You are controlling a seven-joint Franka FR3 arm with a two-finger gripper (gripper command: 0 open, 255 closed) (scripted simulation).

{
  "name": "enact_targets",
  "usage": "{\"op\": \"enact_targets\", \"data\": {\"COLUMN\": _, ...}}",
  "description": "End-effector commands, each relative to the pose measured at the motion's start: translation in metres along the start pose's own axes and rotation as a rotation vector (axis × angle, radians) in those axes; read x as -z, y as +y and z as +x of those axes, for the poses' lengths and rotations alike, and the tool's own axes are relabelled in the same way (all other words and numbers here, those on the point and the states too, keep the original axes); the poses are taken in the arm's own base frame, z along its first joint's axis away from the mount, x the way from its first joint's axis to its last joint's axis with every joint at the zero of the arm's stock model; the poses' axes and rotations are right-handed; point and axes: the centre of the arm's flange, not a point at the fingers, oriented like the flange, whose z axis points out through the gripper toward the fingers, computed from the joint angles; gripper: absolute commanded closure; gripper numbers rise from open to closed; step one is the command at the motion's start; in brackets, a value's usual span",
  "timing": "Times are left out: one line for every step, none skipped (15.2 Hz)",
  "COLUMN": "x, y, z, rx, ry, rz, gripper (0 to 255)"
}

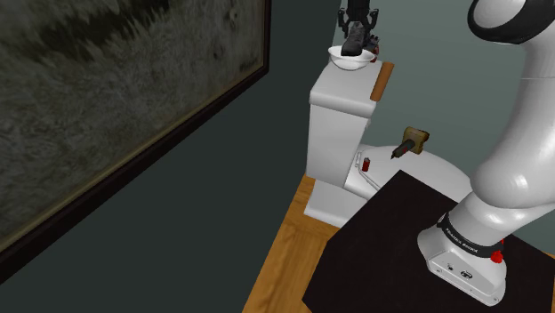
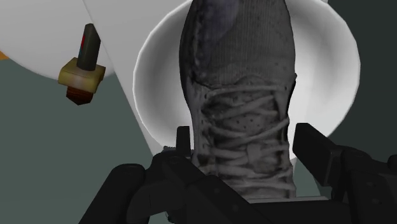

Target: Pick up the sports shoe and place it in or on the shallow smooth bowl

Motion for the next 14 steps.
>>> {"op": "enact_targets", "data": {"x": 0.001, "y": 0.000, "z": 0.000, "rx": 0.000, "ry": 0.001, "rz": 0.001, "gripper": 0}}
{"op": "enact_targets", "data": {"x": 0.001, "y": 0.000, "z": 0.000, "rx": 0.000, "ry": 0.001, "rz": 0.001, "gripper": 0}}
{"op": "enact_targets", "data": {"x": 0.001, "y": 0.000, "z": 0.000, "rx": 0.000, "ry": 0.001, "rz": 0.001, "gripper": 0}}
{"op": "enact_targets", "data": {"x": 0.001, "y": 0.000, "z": 0.000, "rx": 0.000, "ry": 0.001, "rz": 0.001, "gripper": 0}}
{"op": "enact_targets", "data": {"x": 0.001, "y": 0.000, "z": 0.000, "rx": 0.000, "ry": 0.001, "rz": 0.001, "gripper": 0}}
{"op": "enact_targets", "data": {"x": 0.001, "y": 0.000, "z": 0.000, "rx": 0.000, "ry": 0.001, "rz": 0.001, "gripper": 0}}
{"op": "enact_targets", "data": {"x": 0.014, "y": 0.000, "z": 0.000, "rx": 0.000, "ry": 0.001, "rz": 0.001, "gripper": 0}}
{"op": "enact_targets", "data": {"x": 0.027, "y": 0.000, "z": 0.000, "rx": 0.000, "ry": 0.001, "rz": 0.001, "gripper": 0}}
{"op": "enact_targets", "data": {"x": 0.040, "y": 0.000, "z": 0.000, "rx": 0.000, "ry": 0.001, "rz": 0.001, "gripper": 0}}
{"op": "enact_targets", "data": {"x": 0.051, "y": 0.000, "z": 0.000, "rx": 0.000, "ry": 0.001, "rz": 0.001, "gripper": 0}}
{"op": "enact_targets", "data": {"x": 0.051, "y": 0.000, "z": 0.000, "rx": 0.000, "ry": 0.001, "rz": 0.001, "gripper": 0}}
{"op": "enact_targets", "data": {"x": 0.051, "y": 0.000, "z": 0.000, "rx": 0.000, "ry": 0.001, "rz": 0.001, "gripper": 0}}
{"op": "enact_targets", "data": {"x": 0.051, "y": 0.000, "z": 0.000, "rx": 0.000, "ry": 0.001, "rz": 0.001, "gripper": 0}}
{"op": "enact_targets", "data": {"x": 0.051, "y": 0.000, "z": 0.000, "rx": 0.000, "ry": 0.001, "rz": 0.001, "gripper": 0}}
